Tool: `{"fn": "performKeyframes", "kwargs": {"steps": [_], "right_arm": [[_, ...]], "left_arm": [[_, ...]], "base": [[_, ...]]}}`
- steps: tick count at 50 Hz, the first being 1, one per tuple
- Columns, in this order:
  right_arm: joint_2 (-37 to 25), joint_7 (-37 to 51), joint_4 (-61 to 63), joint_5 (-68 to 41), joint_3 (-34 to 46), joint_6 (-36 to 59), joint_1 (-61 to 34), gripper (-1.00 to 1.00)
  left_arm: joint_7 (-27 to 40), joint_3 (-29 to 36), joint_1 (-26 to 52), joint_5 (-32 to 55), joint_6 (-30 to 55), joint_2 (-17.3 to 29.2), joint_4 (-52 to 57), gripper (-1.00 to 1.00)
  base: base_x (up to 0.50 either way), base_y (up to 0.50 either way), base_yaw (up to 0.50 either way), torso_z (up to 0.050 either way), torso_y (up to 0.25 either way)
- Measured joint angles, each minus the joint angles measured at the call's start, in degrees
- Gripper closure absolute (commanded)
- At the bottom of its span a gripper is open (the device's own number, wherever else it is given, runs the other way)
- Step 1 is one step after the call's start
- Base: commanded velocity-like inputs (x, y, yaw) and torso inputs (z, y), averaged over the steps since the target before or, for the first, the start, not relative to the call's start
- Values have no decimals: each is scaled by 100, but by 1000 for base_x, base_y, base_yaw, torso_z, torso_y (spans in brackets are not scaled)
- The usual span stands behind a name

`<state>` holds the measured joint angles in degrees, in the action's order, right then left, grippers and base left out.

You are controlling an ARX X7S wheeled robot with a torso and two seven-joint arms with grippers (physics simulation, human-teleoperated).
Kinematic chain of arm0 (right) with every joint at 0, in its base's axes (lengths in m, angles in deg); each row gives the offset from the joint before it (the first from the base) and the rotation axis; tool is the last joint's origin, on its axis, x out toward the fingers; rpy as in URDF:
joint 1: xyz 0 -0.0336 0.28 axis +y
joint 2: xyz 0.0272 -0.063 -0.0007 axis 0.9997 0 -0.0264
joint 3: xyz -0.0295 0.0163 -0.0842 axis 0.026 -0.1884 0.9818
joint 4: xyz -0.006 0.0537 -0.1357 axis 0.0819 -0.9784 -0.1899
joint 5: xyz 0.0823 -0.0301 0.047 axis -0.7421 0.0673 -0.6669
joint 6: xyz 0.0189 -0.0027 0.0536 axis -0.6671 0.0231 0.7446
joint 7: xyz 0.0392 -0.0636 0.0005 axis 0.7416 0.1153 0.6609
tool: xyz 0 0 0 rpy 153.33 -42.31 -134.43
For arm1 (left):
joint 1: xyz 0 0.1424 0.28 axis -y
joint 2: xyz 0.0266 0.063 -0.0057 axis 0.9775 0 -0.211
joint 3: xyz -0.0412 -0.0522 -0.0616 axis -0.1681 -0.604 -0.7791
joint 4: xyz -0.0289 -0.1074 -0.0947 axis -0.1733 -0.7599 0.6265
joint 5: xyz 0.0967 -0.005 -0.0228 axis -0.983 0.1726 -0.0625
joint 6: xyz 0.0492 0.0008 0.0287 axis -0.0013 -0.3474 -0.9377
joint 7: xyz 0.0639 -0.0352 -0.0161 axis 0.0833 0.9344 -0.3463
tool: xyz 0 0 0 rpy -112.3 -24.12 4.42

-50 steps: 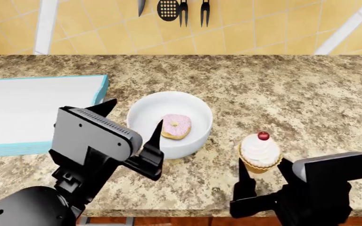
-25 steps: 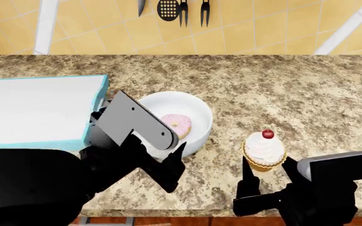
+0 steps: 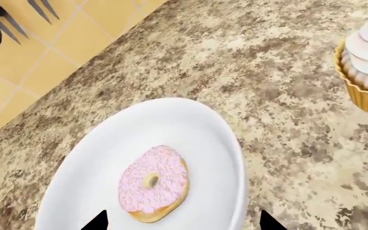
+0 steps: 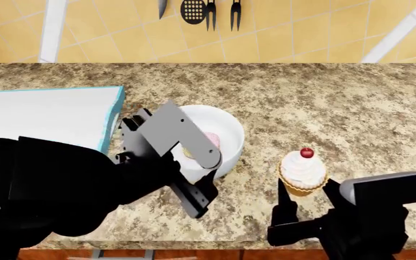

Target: Pick up the bowl with donut and place it on the tray. Pick up the cupcake and place it on the tray.

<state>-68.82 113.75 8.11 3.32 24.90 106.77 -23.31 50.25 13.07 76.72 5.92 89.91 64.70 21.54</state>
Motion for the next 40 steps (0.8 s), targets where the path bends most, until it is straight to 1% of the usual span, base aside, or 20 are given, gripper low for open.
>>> {"fn": "performKeyframes", "kwargs": {"steps": [9, 16, 27, 40], "right_arm": [[38, -10, -36, -20, 27, 45, -61, 100], [61, -13, -59, -34, 45, 77, -105, 100], [100, -41, -111, -37, 69, 113, -162, 100], [154, -62, -182, -78, 105, 187, -267, 100]], "left_arm": [[-790, 714, 279, -701, -351, 135, -154, -100], [-1301, 1137, 437, -1052, -558, 211, -243, -100], [-1928, 1611, 523, -1381, -859, 267, -376, -100], [-2500, 1985, 531, -1673, -1208, 297, -645, -100]], "base": [[0, 0, 0, 0, 0], [0, 0, 0, 0, 0], [0, 0, 0, 0, 0], [0, 0, 0, 0, 1]]}}
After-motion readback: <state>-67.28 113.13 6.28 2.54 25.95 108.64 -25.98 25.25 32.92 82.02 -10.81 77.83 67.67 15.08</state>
